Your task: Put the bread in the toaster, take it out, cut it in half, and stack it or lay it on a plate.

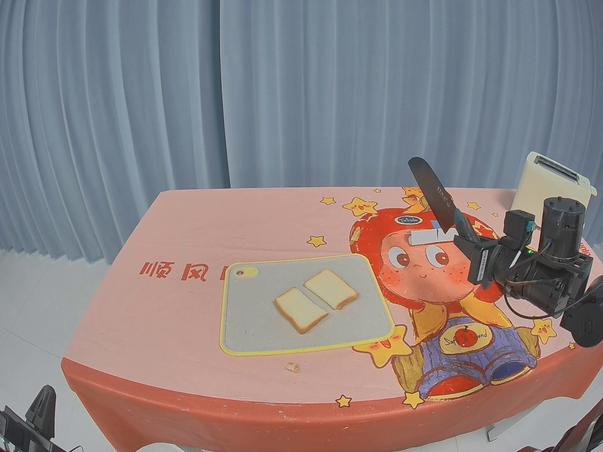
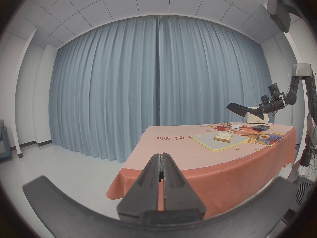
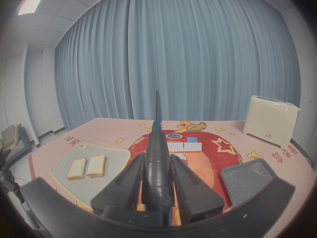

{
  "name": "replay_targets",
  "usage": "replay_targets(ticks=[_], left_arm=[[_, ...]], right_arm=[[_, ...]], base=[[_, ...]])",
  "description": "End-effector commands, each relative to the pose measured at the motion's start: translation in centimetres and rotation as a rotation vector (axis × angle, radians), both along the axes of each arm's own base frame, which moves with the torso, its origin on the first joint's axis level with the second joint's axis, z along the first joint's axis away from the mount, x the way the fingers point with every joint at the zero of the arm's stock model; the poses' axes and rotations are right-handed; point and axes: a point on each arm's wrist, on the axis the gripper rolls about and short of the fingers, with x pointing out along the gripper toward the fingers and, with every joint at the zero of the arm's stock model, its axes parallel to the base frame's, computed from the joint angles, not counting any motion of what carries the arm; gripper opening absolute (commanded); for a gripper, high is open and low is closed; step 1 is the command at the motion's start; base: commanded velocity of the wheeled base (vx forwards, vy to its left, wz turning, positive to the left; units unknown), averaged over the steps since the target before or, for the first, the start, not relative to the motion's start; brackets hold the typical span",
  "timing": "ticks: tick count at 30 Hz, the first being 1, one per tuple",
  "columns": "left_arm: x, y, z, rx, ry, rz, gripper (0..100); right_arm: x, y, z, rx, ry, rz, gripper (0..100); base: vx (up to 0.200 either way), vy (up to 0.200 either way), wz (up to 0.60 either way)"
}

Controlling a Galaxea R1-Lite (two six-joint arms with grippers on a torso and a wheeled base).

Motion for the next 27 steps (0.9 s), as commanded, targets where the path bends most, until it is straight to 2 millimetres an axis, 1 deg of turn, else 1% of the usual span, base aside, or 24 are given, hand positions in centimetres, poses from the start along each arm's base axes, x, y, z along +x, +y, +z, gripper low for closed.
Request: replay_targets(ticks=[1,4,18,19,23,27], left_arm=[[0.1,0.0,-0.4,0.0,0.017,0.0,0],[0.1,0.0,-0.4,0.0,0.018,0.0,0],[0.1,0.0,-0.4,0.0,0.018,0.0,0],[0.1,0.0,-0.4,0.0,0.017,0.0,0],[0.1,0.0,-0.4,0.0,0.017,0.0,0],[0.1,0.0,-0.4,0.0,0.017,0.0,0]], right_arm=[[0.1,-0.2,0.1,0.007,-0.001,0.006,0],[0.3,-0.6,0.0,0.007,0.004,0.001,0],[0.6,-1.0,-0.3,0.006,0.016,0.006,0],[0.7,-1.2,-0.4,0.007,0.019,0.001,0],[0.6,-1.1,-0.5,0.019,0.028,0.038,0],[0.8,-1.4,-0.8,0.017,0.041,0.034,0]], base=[[0.0,0.0,0.0],[0.0,0.0,0.0],[0.0,0.0,0.0],[0.0,0.0,0.0],[0.0,0.0,0.0],[0.0,0.0,0.0]])
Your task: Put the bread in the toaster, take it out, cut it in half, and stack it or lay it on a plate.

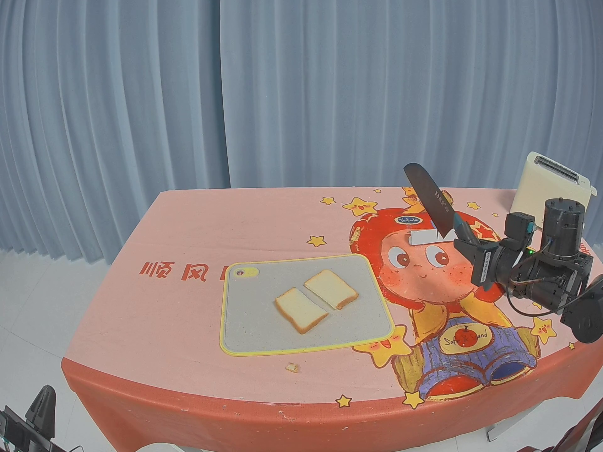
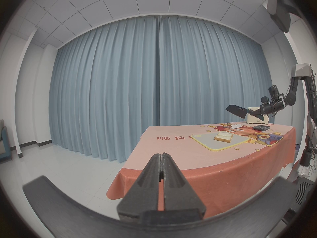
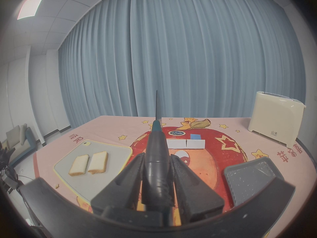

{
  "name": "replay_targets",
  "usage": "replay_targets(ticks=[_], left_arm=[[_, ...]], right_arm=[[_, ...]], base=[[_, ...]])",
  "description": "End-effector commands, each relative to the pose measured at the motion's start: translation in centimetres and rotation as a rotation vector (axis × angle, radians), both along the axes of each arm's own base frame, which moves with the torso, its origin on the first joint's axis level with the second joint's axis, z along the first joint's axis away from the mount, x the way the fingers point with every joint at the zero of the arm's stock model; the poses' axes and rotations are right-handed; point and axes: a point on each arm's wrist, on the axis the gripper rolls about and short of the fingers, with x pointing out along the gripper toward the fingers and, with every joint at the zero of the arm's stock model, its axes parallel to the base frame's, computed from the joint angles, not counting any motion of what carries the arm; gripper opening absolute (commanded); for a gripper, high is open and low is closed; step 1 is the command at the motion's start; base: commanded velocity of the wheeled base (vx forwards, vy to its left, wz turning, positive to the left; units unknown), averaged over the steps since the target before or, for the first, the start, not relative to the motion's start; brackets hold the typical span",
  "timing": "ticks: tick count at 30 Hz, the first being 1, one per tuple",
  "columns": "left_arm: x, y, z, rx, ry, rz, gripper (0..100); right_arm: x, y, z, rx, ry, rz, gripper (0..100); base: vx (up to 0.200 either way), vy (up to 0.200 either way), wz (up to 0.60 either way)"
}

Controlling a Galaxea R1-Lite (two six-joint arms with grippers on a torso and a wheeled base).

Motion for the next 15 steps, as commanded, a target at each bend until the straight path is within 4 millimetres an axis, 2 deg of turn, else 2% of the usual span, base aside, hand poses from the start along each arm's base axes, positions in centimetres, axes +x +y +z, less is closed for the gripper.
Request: replay_targets(ticks=[1,15], left_arm=[[0.1,0.0,-0.4,0.0,0.018,0.0,0],[0.1,0.0,-0.4,0.0,0.017,0.0,0]], right_arm=[[0.3,-0.4,-0.4,-0.005,0.013,-0.016,0],[1.6,-1.3,-1.7,-0.019,0.057,-0.06,0]], base=[[0.0,0.0,0.0],[0.0,0.0,0.0]])
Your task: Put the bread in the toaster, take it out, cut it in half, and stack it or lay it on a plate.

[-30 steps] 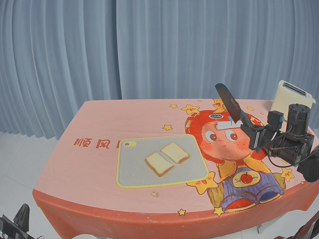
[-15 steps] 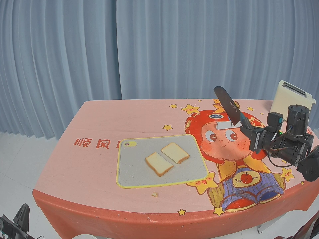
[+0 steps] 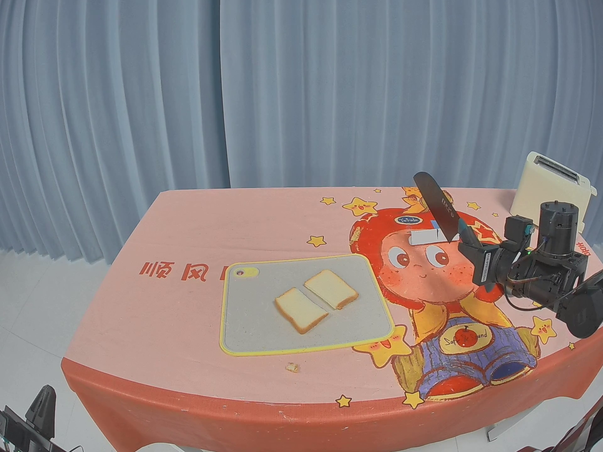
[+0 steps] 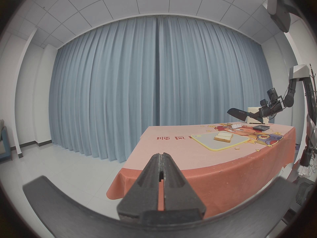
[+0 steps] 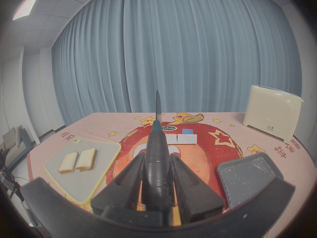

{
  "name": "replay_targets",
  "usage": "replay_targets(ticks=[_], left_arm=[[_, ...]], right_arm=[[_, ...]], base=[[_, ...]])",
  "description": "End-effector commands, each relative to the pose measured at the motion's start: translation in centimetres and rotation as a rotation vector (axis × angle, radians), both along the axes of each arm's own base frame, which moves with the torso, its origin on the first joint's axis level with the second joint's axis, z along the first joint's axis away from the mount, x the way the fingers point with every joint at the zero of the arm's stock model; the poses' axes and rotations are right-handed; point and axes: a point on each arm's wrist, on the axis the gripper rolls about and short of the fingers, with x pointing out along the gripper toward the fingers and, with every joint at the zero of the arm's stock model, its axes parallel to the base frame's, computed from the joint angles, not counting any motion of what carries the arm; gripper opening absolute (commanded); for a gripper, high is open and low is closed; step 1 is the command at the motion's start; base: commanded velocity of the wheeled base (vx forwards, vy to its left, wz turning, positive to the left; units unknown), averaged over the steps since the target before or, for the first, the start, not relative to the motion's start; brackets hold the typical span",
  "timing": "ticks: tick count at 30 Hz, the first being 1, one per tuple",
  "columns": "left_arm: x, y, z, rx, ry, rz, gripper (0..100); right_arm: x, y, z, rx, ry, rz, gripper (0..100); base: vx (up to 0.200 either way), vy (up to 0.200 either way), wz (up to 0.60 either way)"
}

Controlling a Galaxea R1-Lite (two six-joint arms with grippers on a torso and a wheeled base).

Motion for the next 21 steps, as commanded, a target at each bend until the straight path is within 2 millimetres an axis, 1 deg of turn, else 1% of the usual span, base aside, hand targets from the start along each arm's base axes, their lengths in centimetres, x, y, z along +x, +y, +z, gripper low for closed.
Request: replay_targets(ticks=[1,8,15,21], left_arm=[[0.1,0.0,-0.4,0.0,0.017,0.0,0],[0.1,0.0,-0.4,0.0,0.017,0.0,0],[0.1,0.0,-0.4,0.0,0.018,0.0,0],[0.1,0.0,-0.4,0.0,0.017,0.0,0]], right_arm=[[0.4,-0.2,-0.5,-0.003,0.019,-0.012,0],[0.5,-0.7,-0.5,-0.002,0.024,-0.021,0],[1.1,-2.1,0.0,0.007,0.012,-0.059,0],[1.0,-2.2,-0.2,0.015,0.02,-0.042,0]], base=[[0.0,0.0,0.0],[0.0,0.0,0.0],[0.0,0.0,0.0],[0.0,0.0,0.0]])
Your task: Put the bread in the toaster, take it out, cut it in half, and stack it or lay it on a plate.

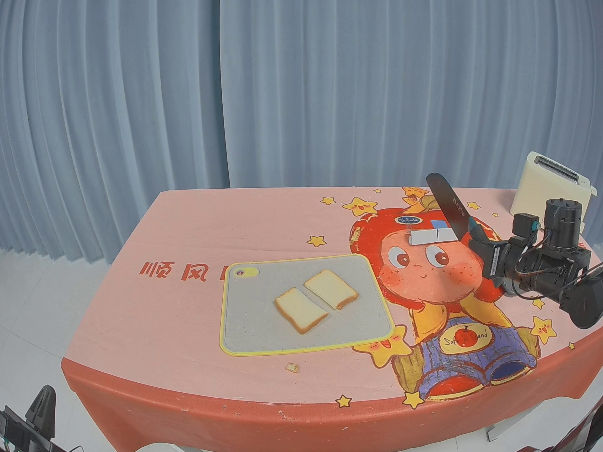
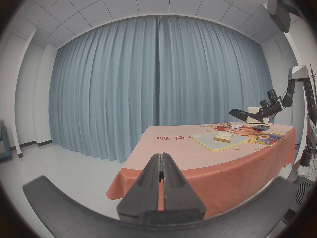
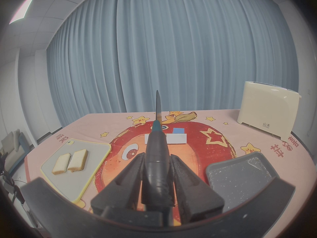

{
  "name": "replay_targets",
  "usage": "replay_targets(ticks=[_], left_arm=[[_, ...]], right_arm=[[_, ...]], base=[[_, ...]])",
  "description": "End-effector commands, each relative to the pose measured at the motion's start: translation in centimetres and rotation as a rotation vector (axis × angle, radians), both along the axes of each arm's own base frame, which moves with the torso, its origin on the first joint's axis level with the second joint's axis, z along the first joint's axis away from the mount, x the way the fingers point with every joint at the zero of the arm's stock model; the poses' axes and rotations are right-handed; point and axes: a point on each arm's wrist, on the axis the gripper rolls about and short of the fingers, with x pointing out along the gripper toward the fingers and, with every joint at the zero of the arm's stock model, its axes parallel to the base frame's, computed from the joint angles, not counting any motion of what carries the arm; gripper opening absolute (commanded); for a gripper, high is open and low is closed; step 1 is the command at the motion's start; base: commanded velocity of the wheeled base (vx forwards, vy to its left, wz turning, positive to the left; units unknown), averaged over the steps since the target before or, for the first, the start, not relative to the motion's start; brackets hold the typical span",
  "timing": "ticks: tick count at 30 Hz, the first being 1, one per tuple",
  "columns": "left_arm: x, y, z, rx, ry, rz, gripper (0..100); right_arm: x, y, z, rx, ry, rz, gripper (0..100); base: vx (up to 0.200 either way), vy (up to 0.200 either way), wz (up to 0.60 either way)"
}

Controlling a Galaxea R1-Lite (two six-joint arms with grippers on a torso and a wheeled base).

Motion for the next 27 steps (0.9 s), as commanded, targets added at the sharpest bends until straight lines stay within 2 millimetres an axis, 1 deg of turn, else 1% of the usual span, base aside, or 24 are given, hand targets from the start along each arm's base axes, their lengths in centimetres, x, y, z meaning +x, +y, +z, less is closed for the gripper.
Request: replay_targets(ticks=[1,9,27], left_arm=[[0.1,0.0,-0.4,0.0,0.017,0.001,0],[0.1,0.0,-0.4,0.0,0.017,0.001,0],[0.1,0.0,-0.4,0.0,0.017,0.001,0]], right_arm=[[0.1,-0.1,-0.1,0.0,0.001,-0.004,0],[-0.3,-0.1,-0.6,-0.013,0.091,0.004,0],[0.0,-0.1,-1.4,-0.018,0.12,0.002,0]], base=[[0.0,0.0,0.0],[0.0,0.0,0.0],[0.0,0.0,0.0]])
